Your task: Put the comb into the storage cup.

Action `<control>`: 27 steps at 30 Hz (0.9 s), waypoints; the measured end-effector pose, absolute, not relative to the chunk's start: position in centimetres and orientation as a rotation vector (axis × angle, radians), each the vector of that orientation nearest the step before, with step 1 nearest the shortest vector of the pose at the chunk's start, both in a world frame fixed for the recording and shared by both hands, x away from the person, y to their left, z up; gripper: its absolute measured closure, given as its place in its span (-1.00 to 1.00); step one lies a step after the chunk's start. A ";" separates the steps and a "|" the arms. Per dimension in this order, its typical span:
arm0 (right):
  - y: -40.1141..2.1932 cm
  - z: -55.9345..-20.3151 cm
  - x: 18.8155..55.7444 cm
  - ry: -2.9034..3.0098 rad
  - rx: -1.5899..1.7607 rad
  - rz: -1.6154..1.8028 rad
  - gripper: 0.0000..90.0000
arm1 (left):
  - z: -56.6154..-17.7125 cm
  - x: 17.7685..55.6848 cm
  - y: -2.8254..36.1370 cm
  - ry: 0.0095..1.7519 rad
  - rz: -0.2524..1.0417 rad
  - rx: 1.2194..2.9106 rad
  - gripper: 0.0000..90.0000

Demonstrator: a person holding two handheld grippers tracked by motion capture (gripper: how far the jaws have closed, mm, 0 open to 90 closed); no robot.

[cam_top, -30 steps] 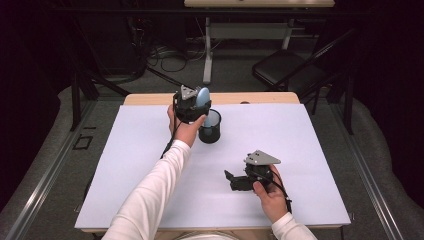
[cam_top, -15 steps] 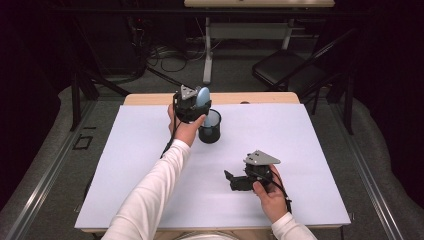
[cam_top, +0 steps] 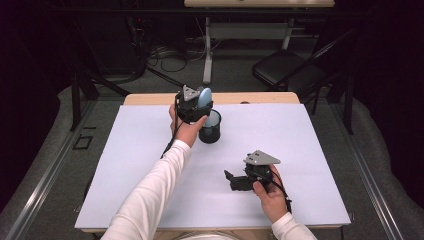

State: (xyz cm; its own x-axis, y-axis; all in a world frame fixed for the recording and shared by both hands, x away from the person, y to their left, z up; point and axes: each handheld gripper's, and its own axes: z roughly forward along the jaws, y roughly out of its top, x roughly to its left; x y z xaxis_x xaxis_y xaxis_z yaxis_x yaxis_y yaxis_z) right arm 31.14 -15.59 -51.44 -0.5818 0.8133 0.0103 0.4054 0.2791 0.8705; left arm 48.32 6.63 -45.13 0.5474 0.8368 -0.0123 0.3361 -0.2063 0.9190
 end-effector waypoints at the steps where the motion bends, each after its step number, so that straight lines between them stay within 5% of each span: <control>1: -15.6 -51.4 31.1 2.115 1.092 1.241 -0.95 | -45.1 48.3 6.6 0.970 0.628 1.785 0.03; 19: -15.6 -51.4 31.2 2.116 1.096 1.242 -0.95 | -45.2 48.6 6.9 1.002 0.625 1.777 -0.08; 27: -15.7 -51.4 31.2 2.116 1.097 1.242 -0.95 | -45.3 48.7 7.0 1.019 0.612 1.767 -0.28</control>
State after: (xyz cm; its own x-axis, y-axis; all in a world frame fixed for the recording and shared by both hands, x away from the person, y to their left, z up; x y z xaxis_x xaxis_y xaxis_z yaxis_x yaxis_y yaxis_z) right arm 31.16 -15.68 -51.40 -0.5824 0.8128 0.0126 0.4075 0.2785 0.8697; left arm 48.72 7.04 -45.34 0.5231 0.8513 -0.0407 0.3634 -0.1796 0.9142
